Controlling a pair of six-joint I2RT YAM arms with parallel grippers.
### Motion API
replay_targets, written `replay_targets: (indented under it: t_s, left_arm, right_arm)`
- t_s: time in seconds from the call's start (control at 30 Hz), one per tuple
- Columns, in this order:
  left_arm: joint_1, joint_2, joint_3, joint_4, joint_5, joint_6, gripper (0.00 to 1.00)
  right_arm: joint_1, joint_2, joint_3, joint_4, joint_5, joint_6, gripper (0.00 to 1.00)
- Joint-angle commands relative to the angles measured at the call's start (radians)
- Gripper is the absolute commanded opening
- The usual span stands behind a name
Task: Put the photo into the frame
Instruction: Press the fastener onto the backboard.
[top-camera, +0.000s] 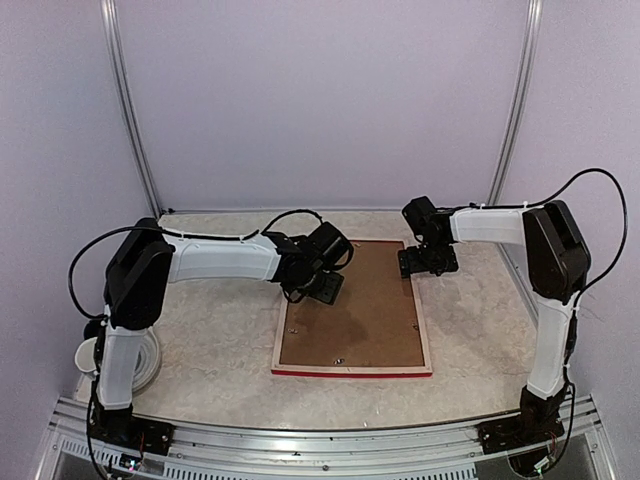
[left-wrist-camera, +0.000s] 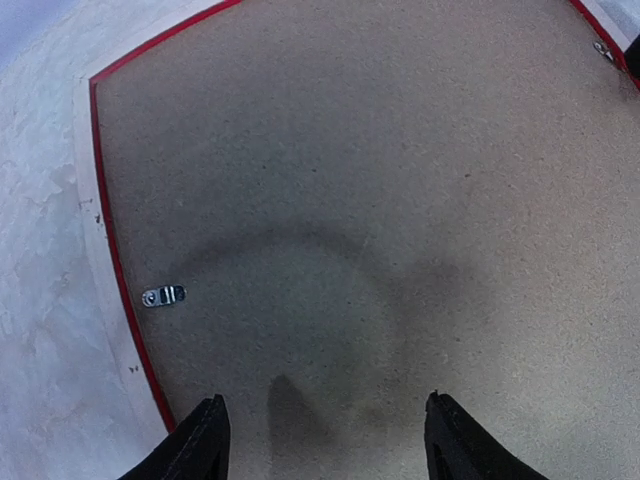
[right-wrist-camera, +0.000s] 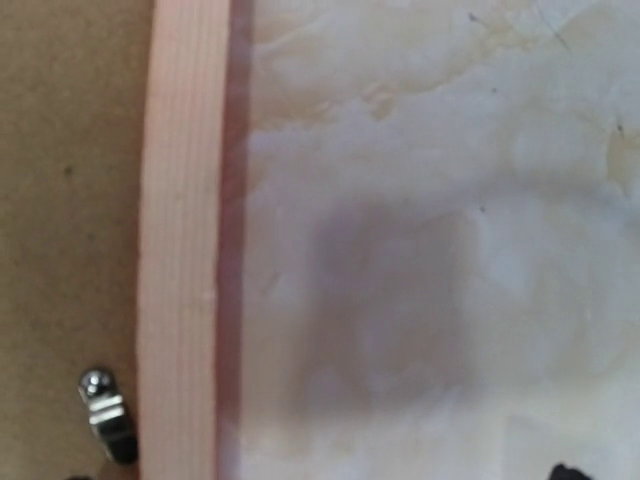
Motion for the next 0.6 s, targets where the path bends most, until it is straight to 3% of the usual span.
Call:
replay_targets:
  t_s: [0.0, 0.57]
  left_arm:
    - [-0.014, 0.03, 0.001, 0.035, 0.083, -0.025, 0.66]
    - [-0.051, 0.114, 0.012, 0.016, 0.041, -0.052, 0.65]
  right_arm:
    - [0.01, -0.001, 0.005, 0.02, 0.001, -0.002, 0.99]
    - [0.012, 0.111, 0.089, -0.001, 0.071, 0.004, 0.99]
